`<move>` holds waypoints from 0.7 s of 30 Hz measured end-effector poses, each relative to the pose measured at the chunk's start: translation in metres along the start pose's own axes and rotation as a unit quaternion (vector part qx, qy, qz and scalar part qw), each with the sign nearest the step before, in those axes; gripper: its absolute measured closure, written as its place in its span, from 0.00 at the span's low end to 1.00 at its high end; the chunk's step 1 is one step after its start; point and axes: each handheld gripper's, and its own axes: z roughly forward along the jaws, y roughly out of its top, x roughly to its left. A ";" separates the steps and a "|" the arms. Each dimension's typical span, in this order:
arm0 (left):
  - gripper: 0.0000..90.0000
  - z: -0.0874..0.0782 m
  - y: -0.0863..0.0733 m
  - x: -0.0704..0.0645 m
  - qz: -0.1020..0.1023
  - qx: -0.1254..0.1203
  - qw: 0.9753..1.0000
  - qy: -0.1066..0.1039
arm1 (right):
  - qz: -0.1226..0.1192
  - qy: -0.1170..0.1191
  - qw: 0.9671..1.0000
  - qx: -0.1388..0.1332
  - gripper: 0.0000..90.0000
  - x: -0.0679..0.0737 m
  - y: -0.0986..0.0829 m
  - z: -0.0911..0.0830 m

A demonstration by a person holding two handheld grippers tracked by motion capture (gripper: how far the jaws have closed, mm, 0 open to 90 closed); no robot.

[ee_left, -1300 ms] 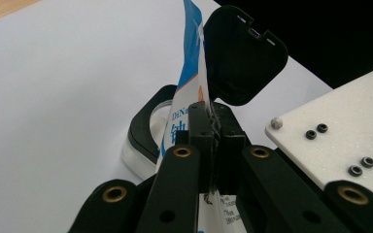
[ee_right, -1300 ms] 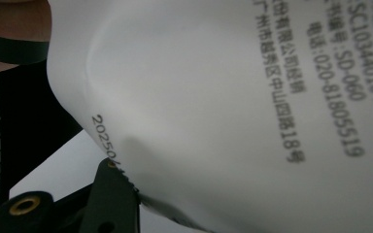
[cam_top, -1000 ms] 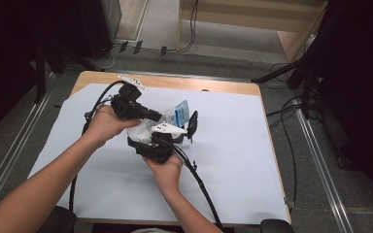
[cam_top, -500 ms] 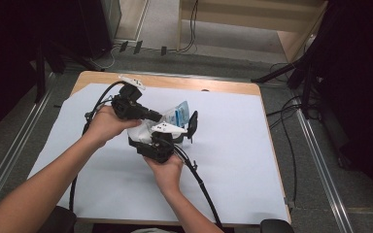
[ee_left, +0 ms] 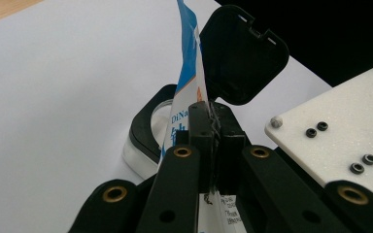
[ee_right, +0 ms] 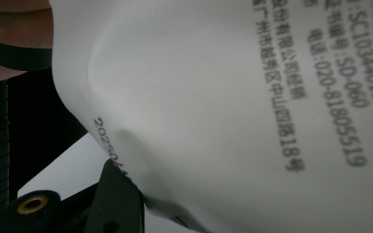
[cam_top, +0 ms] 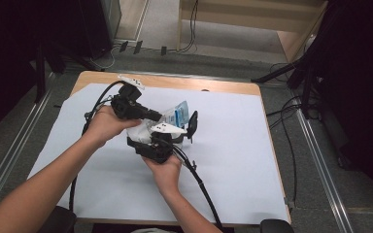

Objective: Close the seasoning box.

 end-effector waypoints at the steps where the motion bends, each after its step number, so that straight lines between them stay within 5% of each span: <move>1: 1.00 0.000 0.000 0.000 0.000 0.000 1.000 0.001 | 0.000 -0.001 1.000 0.000 0.65 0.000 0.000 0.000; 21: 0.99 -0.002 -0.001 0.001 -0.001 -0.003 1.000 0.002 | 0.004 0.006 1.000 -0.002 0.64 0.001 0.000 0.001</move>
